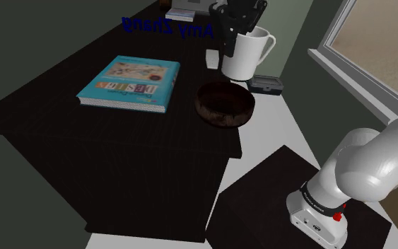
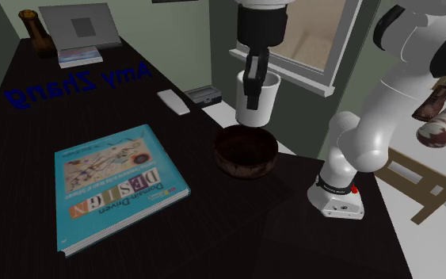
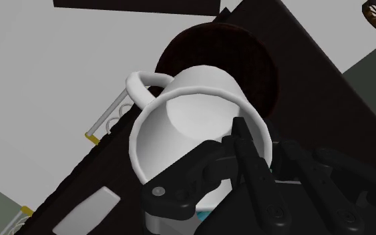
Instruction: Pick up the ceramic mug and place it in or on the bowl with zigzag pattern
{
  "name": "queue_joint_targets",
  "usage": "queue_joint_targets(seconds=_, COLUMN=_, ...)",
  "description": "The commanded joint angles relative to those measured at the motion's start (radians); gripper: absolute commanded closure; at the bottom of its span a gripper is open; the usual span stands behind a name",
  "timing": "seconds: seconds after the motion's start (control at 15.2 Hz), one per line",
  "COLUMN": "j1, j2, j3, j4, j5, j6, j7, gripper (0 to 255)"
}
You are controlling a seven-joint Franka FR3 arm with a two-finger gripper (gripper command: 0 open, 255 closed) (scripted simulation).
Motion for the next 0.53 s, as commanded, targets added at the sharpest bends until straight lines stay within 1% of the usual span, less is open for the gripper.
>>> queue_joint_targets(seconds=0.0, j1=0.001, j2=-0.021, j3=-0.005, j4=-0.052, j5=0.006, j6=0.033, j7=-0.007, gripper=255)
queue_joint_targets(seconds=0.46, j1=0.006, j2=-0.072, j3=-0.012, j4=-0.2, j5=0.021, j6=0.132, j7=-0.017, gripper=255)
